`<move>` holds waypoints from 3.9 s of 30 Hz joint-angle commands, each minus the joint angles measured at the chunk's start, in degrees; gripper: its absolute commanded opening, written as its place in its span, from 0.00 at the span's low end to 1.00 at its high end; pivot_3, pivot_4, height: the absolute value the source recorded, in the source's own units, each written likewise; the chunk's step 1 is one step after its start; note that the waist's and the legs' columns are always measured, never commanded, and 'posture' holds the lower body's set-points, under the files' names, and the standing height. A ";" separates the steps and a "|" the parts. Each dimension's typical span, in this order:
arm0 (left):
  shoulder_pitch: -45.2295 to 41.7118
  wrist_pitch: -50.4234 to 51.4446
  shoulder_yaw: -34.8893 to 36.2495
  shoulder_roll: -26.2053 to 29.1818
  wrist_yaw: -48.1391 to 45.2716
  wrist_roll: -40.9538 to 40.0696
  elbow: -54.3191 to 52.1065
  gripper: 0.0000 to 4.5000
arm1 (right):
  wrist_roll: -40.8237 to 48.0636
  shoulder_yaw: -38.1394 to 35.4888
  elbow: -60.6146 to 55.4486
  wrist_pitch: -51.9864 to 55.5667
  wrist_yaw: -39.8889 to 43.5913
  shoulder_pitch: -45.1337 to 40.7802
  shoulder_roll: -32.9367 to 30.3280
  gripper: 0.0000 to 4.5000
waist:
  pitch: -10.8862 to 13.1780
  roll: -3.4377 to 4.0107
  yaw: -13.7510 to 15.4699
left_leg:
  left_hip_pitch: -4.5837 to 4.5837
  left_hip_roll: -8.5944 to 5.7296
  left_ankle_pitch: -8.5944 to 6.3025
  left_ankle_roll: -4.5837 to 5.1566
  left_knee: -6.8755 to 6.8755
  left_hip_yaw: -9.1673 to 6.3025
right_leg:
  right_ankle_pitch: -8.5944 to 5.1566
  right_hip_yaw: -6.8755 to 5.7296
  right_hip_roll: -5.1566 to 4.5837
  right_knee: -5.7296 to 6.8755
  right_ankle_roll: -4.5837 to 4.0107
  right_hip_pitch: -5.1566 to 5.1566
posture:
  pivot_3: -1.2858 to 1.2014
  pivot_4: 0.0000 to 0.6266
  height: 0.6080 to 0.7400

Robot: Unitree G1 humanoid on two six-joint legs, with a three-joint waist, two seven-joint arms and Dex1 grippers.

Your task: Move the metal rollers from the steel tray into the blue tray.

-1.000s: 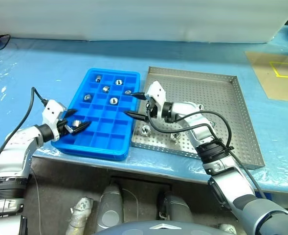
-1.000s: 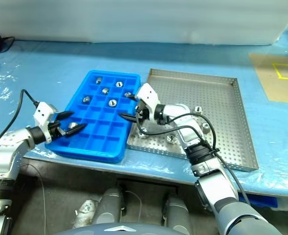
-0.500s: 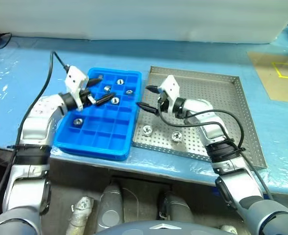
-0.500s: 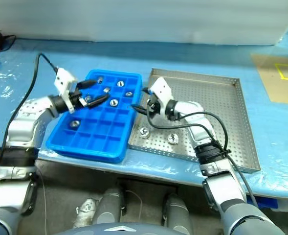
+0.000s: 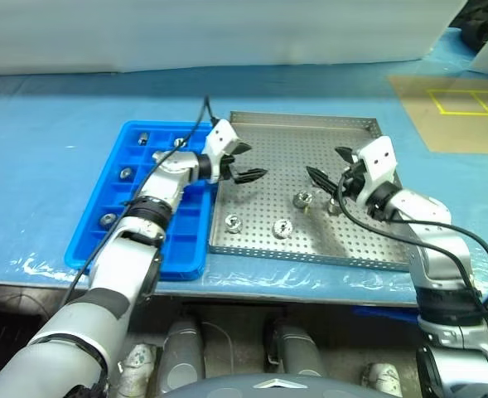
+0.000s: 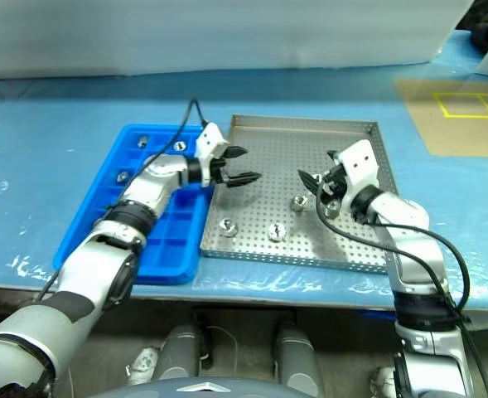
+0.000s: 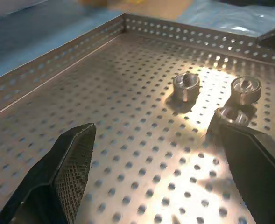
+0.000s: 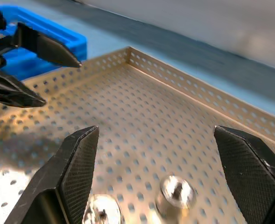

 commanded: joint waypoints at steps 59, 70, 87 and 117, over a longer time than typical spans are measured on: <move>9.12 -0.52 10.58 11.06 -10.43 -1.44 -15.17 0.54 | 3.13 0.22 -9.41 5.78 -5.19 3.96 -1.60 0.90 | -0.23 0.48 -11.57 | -0.06 -0.35 -0.82 1.73 0.36 -0.20 | 0.07 -0.08 -0.55 -1.80 0.15 1.04 | 0.35 0.24 1.00; 22.66 10.74 12.73 19.91 -4.02 -6.90 -42.28 0.54 | 2.16 7.66 4.54 -1.26 0.20 -6.66 0.56 0.90 | -0.20 0.55 -3.13 | -0.03 -0.17 -0.77 1.64 0.30 -0.08 | 0.07 -0.05 -0.58 -1.66 0.13 0.96 | 0.44 0.24 1.00; 5.00 -3.73 -0.16 0.06 -2.17 0.82 -8.04 0.54 | 2.40 0.27 -5.37 1.79 -4.45 2.29 -1.78 0.90 | -0.21 0.55 -1.19 | 0.08 -0.42 -0.75 1.37 0.31 0.11 | 0.10 0.17 -0.80 -1.49 0.19 0.94 | 0.32 0.24 1.00; 1.09 -7.71 -2.35 -2.90 13.53 14.81 15.10 0.54 | 3.53 -6.04 -19.06 8.47 -10.88 14.31 -0.73 0.90 | -0.28 0.56 -11.13 | 0.15 -0.45 -0.80 1.67 0.42 -0.07 | 0.09 0.00 -0.56 -1.86 0.34 1.31 | 0.27 0.24 1.00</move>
